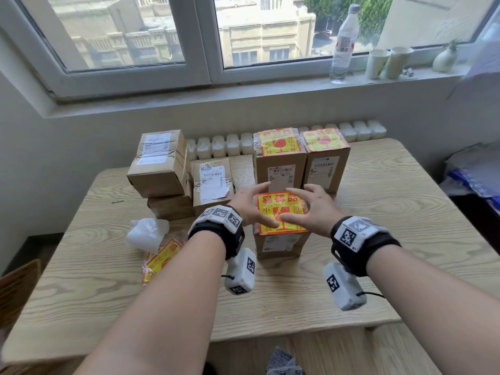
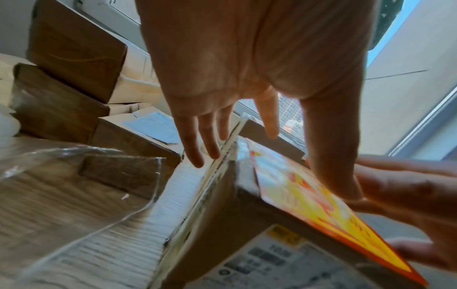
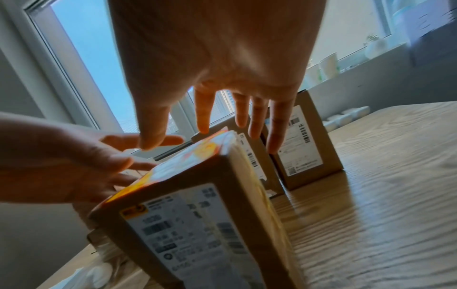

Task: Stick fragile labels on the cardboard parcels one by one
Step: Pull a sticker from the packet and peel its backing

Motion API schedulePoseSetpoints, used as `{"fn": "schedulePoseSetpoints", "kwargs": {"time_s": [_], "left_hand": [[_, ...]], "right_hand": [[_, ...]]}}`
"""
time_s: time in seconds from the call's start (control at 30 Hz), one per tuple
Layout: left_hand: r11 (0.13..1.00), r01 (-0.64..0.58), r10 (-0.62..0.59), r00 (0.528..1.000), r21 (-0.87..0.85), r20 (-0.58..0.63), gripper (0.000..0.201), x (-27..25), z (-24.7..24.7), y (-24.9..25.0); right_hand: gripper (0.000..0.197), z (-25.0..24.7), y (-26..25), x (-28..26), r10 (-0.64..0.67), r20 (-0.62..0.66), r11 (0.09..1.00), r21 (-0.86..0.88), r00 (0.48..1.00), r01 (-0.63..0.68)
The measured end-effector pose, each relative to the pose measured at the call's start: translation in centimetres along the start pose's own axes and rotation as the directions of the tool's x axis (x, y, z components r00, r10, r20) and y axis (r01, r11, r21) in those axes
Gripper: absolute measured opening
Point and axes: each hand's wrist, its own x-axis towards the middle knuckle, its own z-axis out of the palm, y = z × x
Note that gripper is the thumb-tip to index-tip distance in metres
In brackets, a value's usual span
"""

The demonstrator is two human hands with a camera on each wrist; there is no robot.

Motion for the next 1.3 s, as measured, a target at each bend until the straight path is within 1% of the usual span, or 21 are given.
{"fn": "schedulePoseSetpoints", "kwargs": {"time_s": [0.07, 0.13, 0.17, 0.2, 0.27, 0.3, 0.33, 0.37, 0.43, 0.47, 0.5, 0.53, 0.6, 0.77, 0.87, 0.9, 1.07, 1.17, 1.2, 1.27, 1.3], "left_hand": [[0.998, -0.007, 0.005, 0.999, 0.061, 0.035, 0.104, 0.1, 0.4, 0.2], [0.996, 0.035, -0.037, 0.999, 0.088, 0.026, 0.108, -0.1, 0.2, -0.3], [0.995, 0.078, -0.08, 0.997, 0.054, 0.024, 0.111, -0.2, -0.1, -0.7], [0.991, 0.13, -0.129, 0.991, -0.017, 0.029, 0.113, -0.3, -0.4, -1.2], [0.953, 0.221, -0.213, 0.975, -0.209, 0.06, 0.11, -0.4, -0.6, -1.4], [0.919, 0.261, -0.248, 0.965, -0.297, 0.083, 0.101, -0.3, -0.6, -1.2], [0.885, 0.292, -0.271, 0.957, -0.363, 0.108, 0.086, -0.2, -0.5, -0.8], [0.866, 0.307, -0.279, 0.952, -0.395, 0.128, 0.067, -0.1, -0.2, -0.3], [0.867, 0.316, -0.283, 0.949, -0.386, 0.14, 0.036, 0.5, 0.2, 0.7], [0.868, 0.315, -0.284, 0.949, -0.383, 0.135, 0.025, 0.9, 0.4, 1.1], [0.867, 0.314, -0.286, 0.949, -0.386, 0.131, 0.018, 1.2, 0.6, 1.5], [0.862, 0.313, -0.285, 0.95, -0.398, 0.13, 0.016, 1.5, 0.7, 2.0], [0.853, 0.307, -0.277, 0.952, -0.422, 0.133, 0.02, 2.2, 1.1, 3.0], [0.872, 0.241, -0.217, 0.97, -0.425, 0.106, 0.019, 4.8, 2.5, 6.8], [0.878, 0.215, -0.186, 0.976, -0.428, 0.109, 0.004, 6.2, 3.3, 9.1], [0.884, 0.209, -0.18, 0.978, -0.419, 0.109, 0.004, 6.7, 3.6, 9.7], [0.915, 0.175, -0.155, 0.984, -0.363, 0.083, 0.009, 9.1, 4.7, 11.1], [0.919, 0.174, -0.155, 0.985, -0.353, 0.082, 0.025, 10.0, 4.9, 11.1], [0.916, 0.171, -0.151, 0.985, -0.364, 0.083, 0.025, 10.1, 4.9, 11.0], [0.907, 0.177, -0.16, 0.984, -0.383, 0.078, 0.017, 10.2, 4.8, 11.0], [0.903, 0.185, -0.169, 0.983, -0.389, 0.074, 0.021, 10.2, 4.8, 10.9]], "right_hand": [[0.092, 0.5, -0.3, 0.2, -0.019, 0.074, 0.998, -0.054, 0.997, 0.023], [0.097, 0.2, 0.3, 0.2, 0.017, 0.081, 0.998, -0.063, 0.997, -0.012], [0.096, -0.1, 0.8, 0.1, 0.052, 0.056, 0.997, -0.051, 0.997, -0.049], [0.092, -0.5, 1.4, 0.1, 0.098, 0.023, 0.995, -0.028, 0.995, -0.098], [0.084, -0.9, 2.4, 0.0, 0.196, 0.0, 0.978, 0.078, 0.981, -0.196], [0.079, -0.8, 2.6, 0.0, 0.228, 0.017, 0.961, 0.159, 0.973, -0.228], [0.072, -0.7, 2.7, 0.0, 0.241, 0.047, 0.94, 0.236, 0.969, -0.245], [0.064, -0.5, 2.5, 0.0, 0.236, 0.065, 0.926, 0.287, 0.97, -0.245], [0.049, -0.5, 2.1, 0.1, 0.223, 0.03, 0.915, 0.338, 0.974, -0.22], [0.045, -0.6, 2.0, 0.2, 0.231, -0.01, 0.905, 0.369, 0.973, -0.211], [0.044, -0.9, 2.1, 0.2, 0.249, -0.046, 0.894, 0.396, 0.967, -0.211], [0.044, -1.3, 2.3, 0.2, 0.269, -0.075, 0.884, 0.415, 0.96, -0.215], [0.044, -2.3, 3.0, 0.2, 0.303, -0.108, 0.871, 0.434, 0.947, -0.229], [0.041, -5.1, 5.7, 1.0, 0.37, -0.152, 0.838, 0.48, 0.917, -0.259], [0.039, -6.8, 7.4, 2.0, 0.413, -0.169, 0.814, 0.509, 0.895, -0.279], [0.038, -7.2, 7.8, 2.4, 0.421, -0.172, 0.81, 0.513, 0.891, -0.284], [0.037, -7.9, 9.5, 4.1, 0.431, -0.182, 0.808, 0.515, 0.884, -0.288], [0.037, -7.6, 10.0, 4.7, 0.43, -0.185, 0.813, 0.506, 0.884, -0.289], [0.037, -7.5, 10.2, 4.8, 0.427, -0.189, 0.815, 0.504, 0.884, -0.285], [0.04, -7.4, 10.3, 5.1, 0.419, -0.188, 0.813, 0.513, 0.888, -0.275], [0.041, -7.4, 10.3, 5.1, 0.42, -0.179, 0.809, 0.518, 0.89, -0.277]]}}
